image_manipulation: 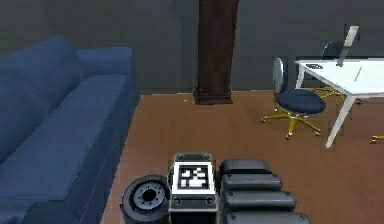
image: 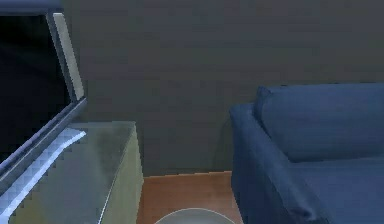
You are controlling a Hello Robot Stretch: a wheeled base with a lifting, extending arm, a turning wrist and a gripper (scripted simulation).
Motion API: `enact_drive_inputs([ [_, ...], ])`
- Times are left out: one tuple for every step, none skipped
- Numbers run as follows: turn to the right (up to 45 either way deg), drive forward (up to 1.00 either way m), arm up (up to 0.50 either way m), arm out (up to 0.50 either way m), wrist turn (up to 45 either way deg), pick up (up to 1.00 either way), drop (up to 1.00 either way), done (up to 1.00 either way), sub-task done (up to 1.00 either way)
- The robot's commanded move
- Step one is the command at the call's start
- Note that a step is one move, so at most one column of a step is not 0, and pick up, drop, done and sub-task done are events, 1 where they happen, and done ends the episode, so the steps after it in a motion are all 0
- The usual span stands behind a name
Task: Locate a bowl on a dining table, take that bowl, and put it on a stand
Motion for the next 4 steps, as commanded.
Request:
enact_drive_inputs([
  [0.0,0.8,0.0,0.0,0.0,0.0,0.0,0.0,0.0],
  [3.0,0.0,0.0,0.0,0.0,0.0,0.0,0.0,0.0],
  [-6.0,0.0,0.0,0.0,0.0,0.0,0.0,0.0,0.0],
  [-3.0,0.0,0.0,0.0,0.0,0.0,0.0,0.0,0.0],
])
